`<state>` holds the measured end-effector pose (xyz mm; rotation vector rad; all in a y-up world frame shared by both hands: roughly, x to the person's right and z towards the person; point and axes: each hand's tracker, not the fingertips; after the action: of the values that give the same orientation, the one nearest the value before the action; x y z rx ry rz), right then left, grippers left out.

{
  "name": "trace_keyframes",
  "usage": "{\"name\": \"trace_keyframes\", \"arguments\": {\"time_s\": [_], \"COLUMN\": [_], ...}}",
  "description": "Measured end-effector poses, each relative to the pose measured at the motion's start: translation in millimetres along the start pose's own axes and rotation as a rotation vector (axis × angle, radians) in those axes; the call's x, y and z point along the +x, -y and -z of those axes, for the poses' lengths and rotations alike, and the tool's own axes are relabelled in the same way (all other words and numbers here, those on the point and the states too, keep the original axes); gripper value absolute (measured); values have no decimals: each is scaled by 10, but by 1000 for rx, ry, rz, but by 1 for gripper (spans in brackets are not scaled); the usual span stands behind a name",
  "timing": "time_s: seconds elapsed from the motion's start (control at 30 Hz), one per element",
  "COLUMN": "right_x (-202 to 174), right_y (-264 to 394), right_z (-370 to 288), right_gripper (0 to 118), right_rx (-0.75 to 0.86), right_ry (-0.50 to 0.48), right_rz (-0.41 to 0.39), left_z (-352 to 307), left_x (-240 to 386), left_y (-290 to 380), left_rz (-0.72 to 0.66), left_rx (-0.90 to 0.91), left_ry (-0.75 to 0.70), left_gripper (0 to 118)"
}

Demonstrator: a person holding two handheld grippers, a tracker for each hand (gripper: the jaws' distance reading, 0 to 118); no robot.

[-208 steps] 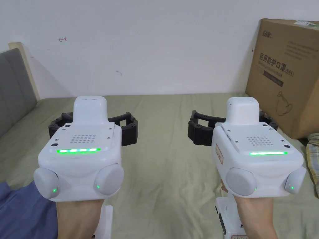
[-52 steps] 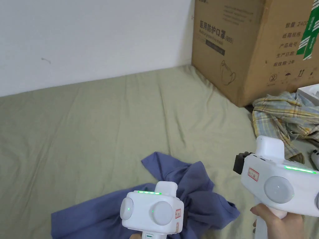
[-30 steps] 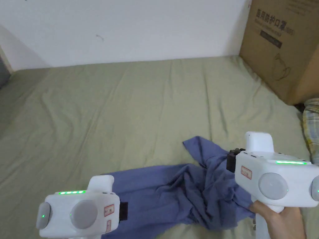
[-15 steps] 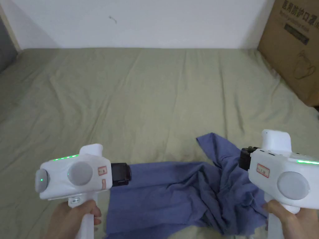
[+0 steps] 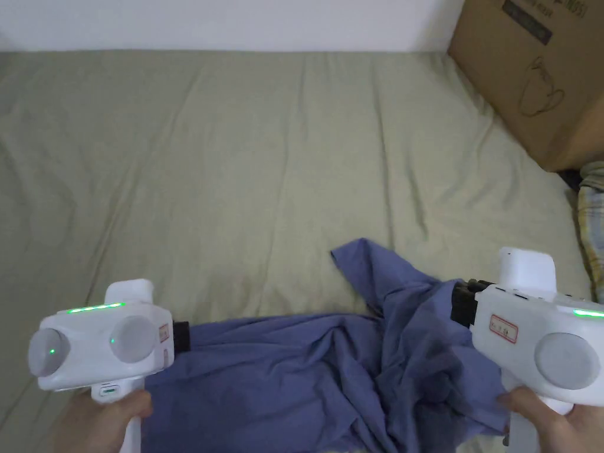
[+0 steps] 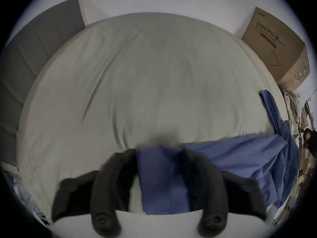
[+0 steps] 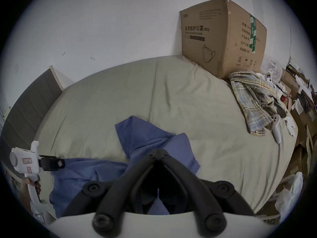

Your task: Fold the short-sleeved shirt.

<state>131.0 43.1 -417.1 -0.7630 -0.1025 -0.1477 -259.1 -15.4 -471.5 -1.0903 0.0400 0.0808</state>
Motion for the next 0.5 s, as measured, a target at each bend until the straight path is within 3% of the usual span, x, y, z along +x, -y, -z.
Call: {"name": "trace_keyframes", "arguments": {"time_s": [0.07,0.17,0.2,0.27,0.3,0.4,0.5], "right_x": [67,209,265,341,380,447,495], "right_y": [-45,-225,-294,-459,-536,-752,-846], "right_z": [30,89,130,198,272,571,925], "right_gripper": [0,20,20,59,72,76,76], "right_rx": [-7,-68,-71,-101,-111,-194,-291], "right_ry": [2,-48,-46,-50,-47,-52,-68], "right_rz": [-2,3,6,10,8,-28,2], "left_z": [-87,-209,-226,-260,-276,-318,-317], "left_x": [-57,-130,-147,-196,-222,-219,-208], "left_y": [-35,-47,-53,-58,-75,-94,-117], "left_rz": [18,12,14,-18,-40,-18,-1], "left_rx": [10,21,14,7,9,16,18], "left_ry": [0,77,75,90,99,107,104], "left_gripper": [2,2,2,2,2,2,2]}}
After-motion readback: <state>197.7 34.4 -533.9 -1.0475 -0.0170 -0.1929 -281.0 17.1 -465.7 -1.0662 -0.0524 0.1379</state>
